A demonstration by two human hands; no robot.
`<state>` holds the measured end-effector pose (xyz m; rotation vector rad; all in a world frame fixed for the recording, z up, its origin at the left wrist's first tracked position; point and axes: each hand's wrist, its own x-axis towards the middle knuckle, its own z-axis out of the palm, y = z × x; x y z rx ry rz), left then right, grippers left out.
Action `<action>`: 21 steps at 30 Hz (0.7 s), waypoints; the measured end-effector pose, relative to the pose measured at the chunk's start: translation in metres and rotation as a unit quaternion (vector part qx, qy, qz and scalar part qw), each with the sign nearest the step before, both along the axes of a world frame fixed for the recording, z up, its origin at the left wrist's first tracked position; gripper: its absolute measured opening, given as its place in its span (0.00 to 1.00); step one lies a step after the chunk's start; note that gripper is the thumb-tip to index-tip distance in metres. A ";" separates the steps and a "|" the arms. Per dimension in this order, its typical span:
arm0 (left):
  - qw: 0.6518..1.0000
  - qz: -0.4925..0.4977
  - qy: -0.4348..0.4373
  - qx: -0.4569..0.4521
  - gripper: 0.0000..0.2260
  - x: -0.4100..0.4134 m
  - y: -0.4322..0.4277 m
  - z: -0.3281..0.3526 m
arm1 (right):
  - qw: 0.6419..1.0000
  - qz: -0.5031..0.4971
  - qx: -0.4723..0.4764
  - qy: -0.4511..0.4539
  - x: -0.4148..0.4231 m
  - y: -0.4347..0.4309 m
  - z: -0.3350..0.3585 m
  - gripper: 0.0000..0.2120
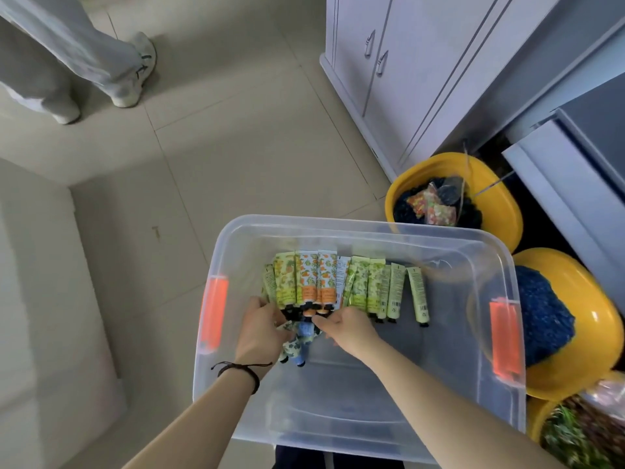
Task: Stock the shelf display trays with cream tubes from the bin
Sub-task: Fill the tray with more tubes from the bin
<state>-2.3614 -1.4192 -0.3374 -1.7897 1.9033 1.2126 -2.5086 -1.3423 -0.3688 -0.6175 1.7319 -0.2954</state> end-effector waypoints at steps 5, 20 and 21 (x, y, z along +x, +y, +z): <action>0.999 -0.004 0.031 0.001 0.14 0.008 -0.001 0.003 | 0.995 -0.084 0.051 -0.009 0.023 -0.001 -0.013 0.17; 0.992 0.081 0.061 0.078 0.14 0.018 0.000 -0.004 | 0.993 0.082 0.085 0.013 -0.010 0.020 -0.015 0.14; 0.991 0.086 0.061 0.084 0.14 0.018 0.000 -0.005 | 0.991 0.093 0.095 0.018 -0.017 0.023 -0.014 0.14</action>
